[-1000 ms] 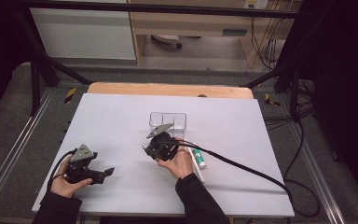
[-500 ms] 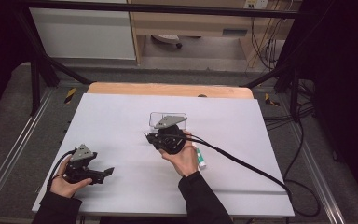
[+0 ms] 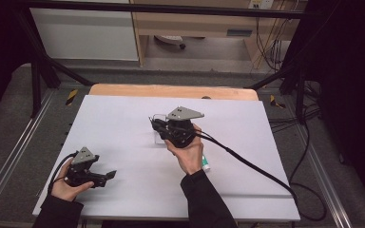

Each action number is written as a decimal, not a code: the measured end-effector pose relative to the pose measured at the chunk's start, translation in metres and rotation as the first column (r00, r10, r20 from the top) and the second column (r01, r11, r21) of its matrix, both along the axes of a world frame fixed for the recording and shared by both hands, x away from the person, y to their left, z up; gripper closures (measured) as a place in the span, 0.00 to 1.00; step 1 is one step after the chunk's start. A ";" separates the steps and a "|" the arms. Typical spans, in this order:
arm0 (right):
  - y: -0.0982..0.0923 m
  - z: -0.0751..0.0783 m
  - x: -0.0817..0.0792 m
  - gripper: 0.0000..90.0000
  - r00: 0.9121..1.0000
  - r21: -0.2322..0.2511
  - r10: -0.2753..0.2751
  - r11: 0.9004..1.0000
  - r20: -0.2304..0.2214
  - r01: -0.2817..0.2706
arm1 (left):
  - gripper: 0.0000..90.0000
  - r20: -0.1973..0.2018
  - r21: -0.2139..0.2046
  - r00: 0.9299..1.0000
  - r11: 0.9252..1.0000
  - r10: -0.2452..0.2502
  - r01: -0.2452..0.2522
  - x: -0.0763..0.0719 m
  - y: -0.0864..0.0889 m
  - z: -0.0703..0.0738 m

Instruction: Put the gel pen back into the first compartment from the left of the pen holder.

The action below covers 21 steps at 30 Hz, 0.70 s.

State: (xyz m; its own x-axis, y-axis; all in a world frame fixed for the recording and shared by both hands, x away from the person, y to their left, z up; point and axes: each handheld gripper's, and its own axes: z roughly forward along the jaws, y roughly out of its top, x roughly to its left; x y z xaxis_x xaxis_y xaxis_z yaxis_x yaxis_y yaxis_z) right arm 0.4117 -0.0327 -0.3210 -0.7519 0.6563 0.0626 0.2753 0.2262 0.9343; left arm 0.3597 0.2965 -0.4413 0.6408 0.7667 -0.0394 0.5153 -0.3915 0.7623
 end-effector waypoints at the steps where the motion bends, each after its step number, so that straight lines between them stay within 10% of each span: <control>1: 0.000 0.001 0.001 0.90 1.000 0.008 -0.004 1.000 0.005 0.004 | 0.06 0.000 0.001 1.000 1.000 -0.001 0.001 0.000 0.000 0.000; 21: 0.000 0.008 0.044 0.90 0.991 0.185 -0.129 0.975 0.043 0.119 | 0.06 0.001 -0.008 1.000 1.000 0.004 -0.004 0.001 0.002 0.000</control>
State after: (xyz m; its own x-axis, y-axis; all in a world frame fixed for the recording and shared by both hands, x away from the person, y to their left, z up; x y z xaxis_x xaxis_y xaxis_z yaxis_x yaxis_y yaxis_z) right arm 0.4553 -0.0327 -0.3129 -0.6707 0.7263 0.1509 0.2387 0.0187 0.9709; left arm 0.3602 0.2983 -0.4411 0.6377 0.7690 -0.0444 0.5159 -0.3836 0.7659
